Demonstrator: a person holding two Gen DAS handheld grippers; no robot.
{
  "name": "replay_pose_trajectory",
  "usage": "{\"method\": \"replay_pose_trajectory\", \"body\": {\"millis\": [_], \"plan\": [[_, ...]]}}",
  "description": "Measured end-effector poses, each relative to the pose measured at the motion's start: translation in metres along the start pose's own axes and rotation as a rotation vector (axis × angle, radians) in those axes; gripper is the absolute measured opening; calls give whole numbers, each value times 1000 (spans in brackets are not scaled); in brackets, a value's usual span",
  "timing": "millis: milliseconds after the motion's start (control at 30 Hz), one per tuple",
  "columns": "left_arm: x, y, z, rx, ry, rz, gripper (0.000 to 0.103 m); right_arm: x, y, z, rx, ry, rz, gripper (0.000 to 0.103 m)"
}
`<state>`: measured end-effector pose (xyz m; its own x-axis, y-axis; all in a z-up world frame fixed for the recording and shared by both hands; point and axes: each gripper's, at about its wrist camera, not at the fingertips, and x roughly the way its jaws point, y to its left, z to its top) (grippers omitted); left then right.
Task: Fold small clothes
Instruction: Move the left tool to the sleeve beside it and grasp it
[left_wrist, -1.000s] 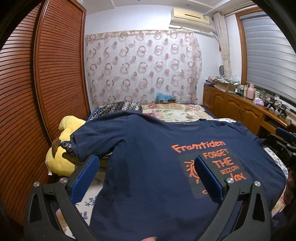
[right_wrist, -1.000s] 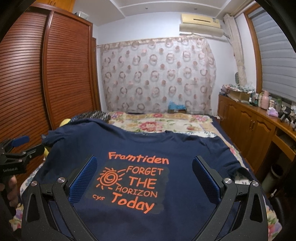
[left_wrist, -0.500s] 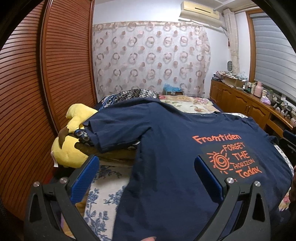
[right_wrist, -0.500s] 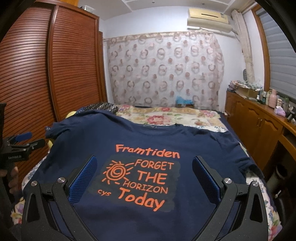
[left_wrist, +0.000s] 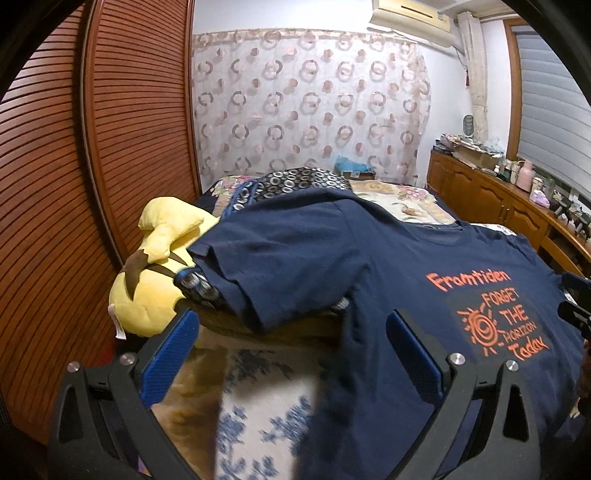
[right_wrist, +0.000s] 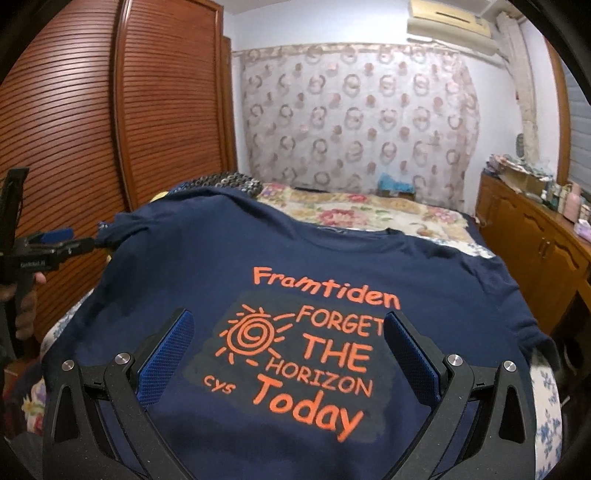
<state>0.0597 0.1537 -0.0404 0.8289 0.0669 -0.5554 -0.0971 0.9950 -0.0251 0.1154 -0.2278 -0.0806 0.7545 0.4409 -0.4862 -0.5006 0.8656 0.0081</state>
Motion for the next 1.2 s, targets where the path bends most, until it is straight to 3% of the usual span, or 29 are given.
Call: {"method": "replay_pose_trajectory", "body": {"millis": [467, 600, 900, 1033, 1100, 1200], "plan": [[50, 51, 46, -92, 76, 1, 68, 53, -14, 29, -34, 76, 50, 103], [67, 62, 51, -116, 130, 11, 52, 68, -15, 40, -42, 100, 73, 103], [99, 79, 49, -156, 258, 37, 49, 103, -18, 61, -59, 158, 123, 103], [106, 81, 48, -158, 273, 27, 49, 116, -21, 63, -59, 184, 139, 103], [106, 78, 48, -141, 272, 34, 35, 122, -23, 63, -59, 194, 142, 103], [105, 73, 52, -113, 260, 52, 24, 130, -28, 60, -53, 210, 139, 103]]}}
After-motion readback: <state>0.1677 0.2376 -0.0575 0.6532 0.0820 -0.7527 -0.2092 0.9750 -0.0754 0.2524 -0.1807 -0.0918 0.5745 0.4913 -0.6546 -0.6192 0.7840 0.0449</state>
